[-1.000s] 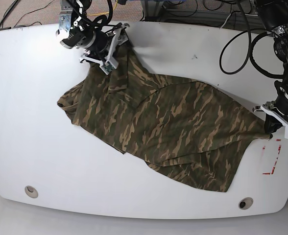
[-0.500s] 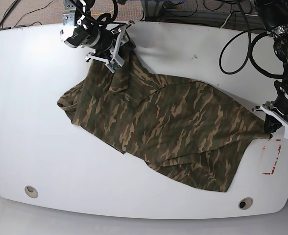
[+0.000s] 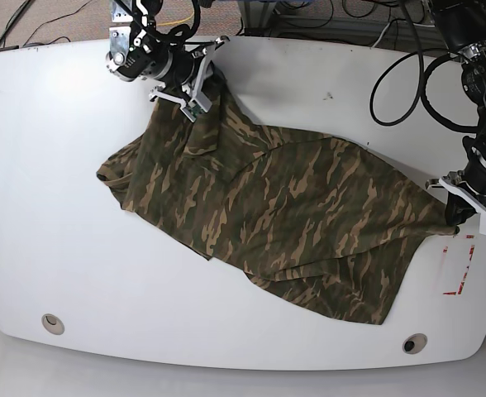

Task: Layout the t-shirt on the table in an organized manner, then fold the t-shirt properly
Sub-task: 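Lift the shirt with both grippers and swing it toward the robot, then hold the shirt raised high with both grippers, letting it hang, then lower the shirt onto the table, dragging it flat with both grippers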

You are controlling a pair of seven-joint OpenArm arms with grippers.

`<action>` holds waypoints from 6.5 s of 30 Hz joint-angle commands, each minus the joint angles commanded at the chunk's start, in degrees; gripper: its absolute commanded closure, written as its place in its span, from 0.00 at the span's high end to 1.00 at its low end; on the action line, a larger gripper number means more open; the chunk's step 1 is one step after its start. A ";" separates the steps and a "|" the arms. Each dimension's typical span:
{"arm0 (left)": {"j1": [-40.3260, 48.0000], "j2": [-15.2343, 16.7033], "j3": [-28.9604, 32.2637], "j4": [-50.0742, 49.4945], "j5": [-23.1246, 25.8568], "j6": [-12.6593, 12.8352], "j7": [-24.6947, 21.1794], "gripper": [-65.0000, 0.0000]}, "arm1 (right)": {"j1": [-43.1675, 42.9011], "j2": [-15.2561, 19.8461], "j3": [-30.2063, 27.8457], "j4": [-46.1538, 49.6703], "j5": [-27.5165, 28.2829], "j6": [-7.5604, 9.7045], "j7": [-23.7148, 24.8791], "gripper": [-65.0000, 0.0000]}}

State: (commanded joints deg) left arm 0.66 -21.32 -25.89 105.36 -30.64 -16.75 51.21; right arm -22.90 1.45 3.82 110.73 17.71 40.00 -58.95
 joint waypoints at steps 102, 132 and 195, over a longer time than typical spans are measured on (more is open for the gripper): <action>-85.63 6.33 12.13 -22.15 14.24 0.00 6.51 0.01 | 112.20 26.11 -11.34 -47.30 -0.09 0.00 -6.86 0.00; -77.54 6.51 15.21 -15.03 14.15 -0.09 7.21 0.01 | 112.20 31.21 -12.75 -35.34 0.44 0.00 -9.67 0.00; 8.09 -1.14 -6.51 7.56 -15.03 -0.09 16.18 0.00 | 10.90 17.93 23.03 4.92 22.07 0.00 -21.05 0.00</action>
State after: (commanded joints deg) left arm 8.75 -22.46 -32.40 112.92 -45.67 -16.84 67.38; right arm -12.00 19.38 26.86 115.65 39.78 40.00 -80.00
